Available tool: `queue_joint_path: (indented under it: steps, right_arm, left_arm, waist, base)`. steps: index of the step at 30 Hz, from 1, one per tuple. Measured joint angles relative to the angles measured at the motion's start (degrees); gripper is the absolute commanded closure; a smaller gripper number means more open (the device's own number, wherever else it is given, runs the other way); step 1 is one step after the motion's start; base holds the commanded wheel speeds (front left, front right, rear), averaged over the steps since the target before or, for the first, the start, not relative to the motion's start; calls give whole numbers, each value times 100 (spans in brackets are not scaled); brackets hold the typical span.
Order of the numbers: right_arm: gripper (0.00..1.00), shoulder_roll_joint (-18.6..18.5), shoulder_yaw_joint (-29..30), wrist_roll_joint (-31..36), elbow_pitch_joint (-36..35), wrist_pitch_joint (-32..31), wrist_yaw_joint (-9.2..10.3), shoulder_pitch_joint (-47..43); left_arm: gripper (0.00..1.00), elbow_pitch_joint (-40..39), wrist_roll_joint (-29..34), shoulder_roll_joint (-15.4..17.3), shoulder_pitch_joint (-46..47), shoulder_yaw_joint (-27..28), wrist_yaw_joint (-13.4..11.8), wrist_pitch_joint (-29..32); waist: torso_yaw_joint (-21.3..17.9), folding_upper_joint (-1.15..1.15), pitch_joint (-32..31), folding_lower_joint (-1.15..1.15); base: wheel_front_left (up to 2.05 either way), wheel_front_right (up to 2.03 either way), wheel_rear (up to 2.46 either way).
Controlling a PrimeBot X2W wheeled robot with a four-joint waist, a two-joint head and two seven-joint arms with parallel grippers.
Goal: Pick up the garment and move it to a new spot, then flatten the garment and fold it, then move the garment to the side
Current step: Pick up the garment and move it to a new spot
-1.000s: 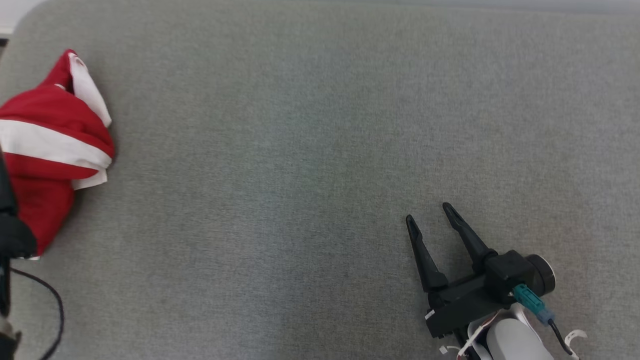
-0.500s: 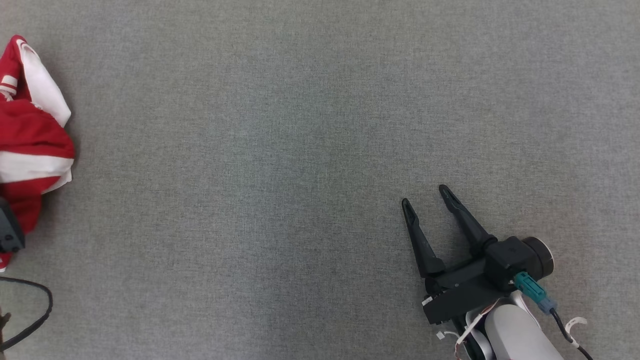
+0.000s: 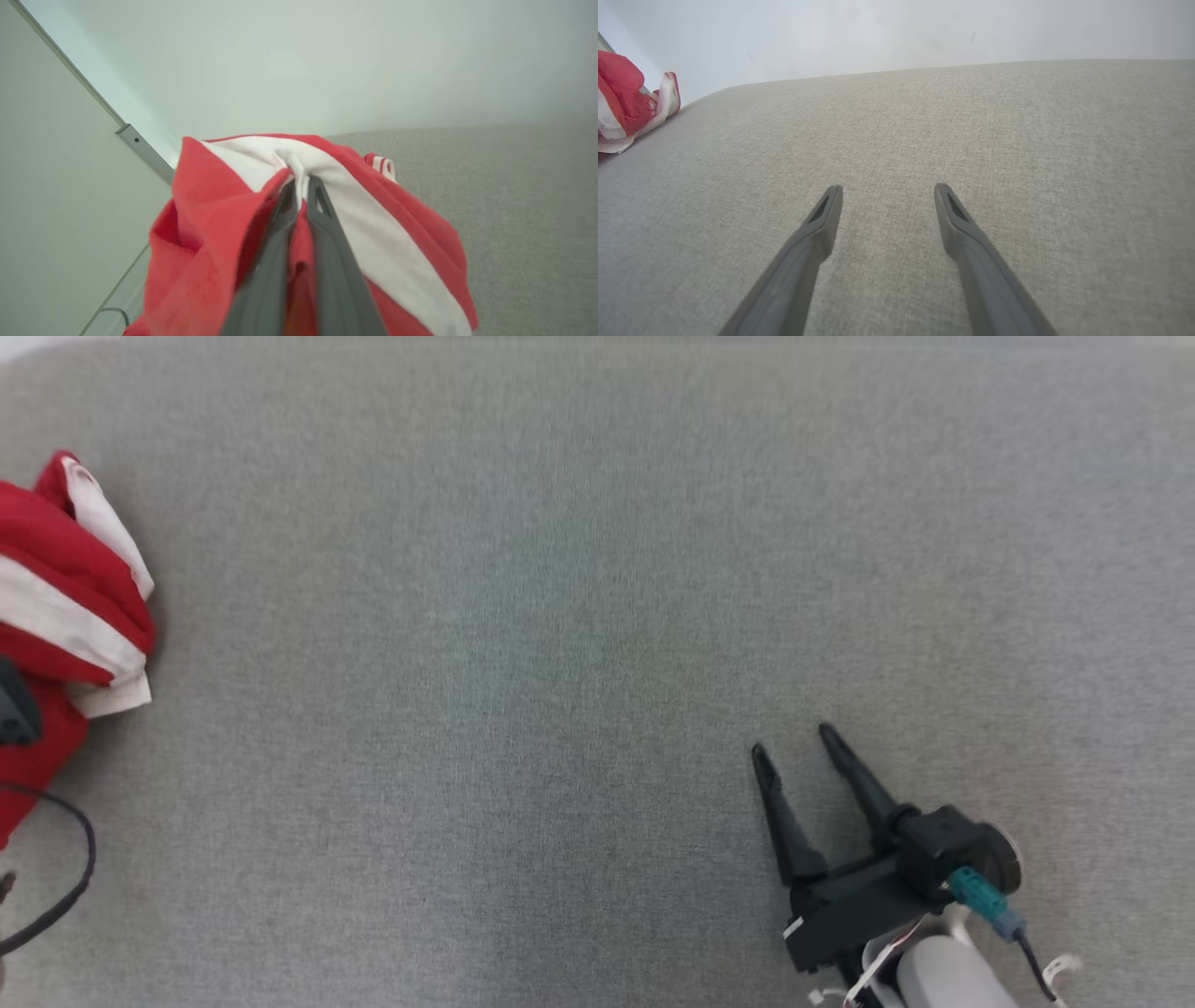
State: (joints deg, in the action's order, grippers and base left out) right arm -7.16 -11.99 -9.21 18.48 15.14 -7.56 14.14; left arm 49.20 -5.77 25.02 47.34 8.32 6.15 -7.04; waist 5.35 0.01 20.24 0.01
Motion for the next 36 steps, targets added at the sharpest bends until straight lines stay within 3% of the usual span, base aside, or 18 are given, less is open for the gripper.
queue_joint_path:
  steps: [4,21,28,32,34,35,36]
  right_arm:
    - [0,92,13,-49,58,0,0,-113]
    - [0,267,116,-152,252,-1,0,-671]
    - [0,267,146,-137,255,-1,0,-745]
    - [0,279,132,-138,245,-1,0,-749]
    - [0,286,131,-145,246,0,0,-753]
    - [0,289,131,-147,248,-1,0,-756]
    - [0,294,134,-156,250,-1,0,-756]
  left_arm:
    - [100,-193,-114,-136,151,-276,94,-305]
    - [100,-1384,-1348,-1989,-408,-2089,136,-750]
    - [100,-1625,-1985,-2192,-663,-2404,131,-795]
    - [100,-1585,-2206,-2207,-1055,-2507,-73,-801]
    - [100,-1546,-2212,-2216,-1337,-2488,-294,-801]
    - [89,-1502,-2212,-2220,-1472,-2446,-396,-801]
    - [35,-1474,-2208,-2219,-1614,-2386,-477,-801]
  waist:
    - [-53,0,-263,-1]
    - [-710,0,-1214,-2]
    - [-1109,-1,-1381,-2]
    - [-1273,-1,-1419,-2]
    - [-1318,-1,-1424,-2]
    - [-1329,-1,-1425,-2]
    - [-1329,0,-1427,-1]
  base:
    - [0,0,0]
    - [0,0,0]
    - [0,0,0]
    - [0,0,0]
    - [0,0,0]
    - [0,0,0]
    - [0,0,0]
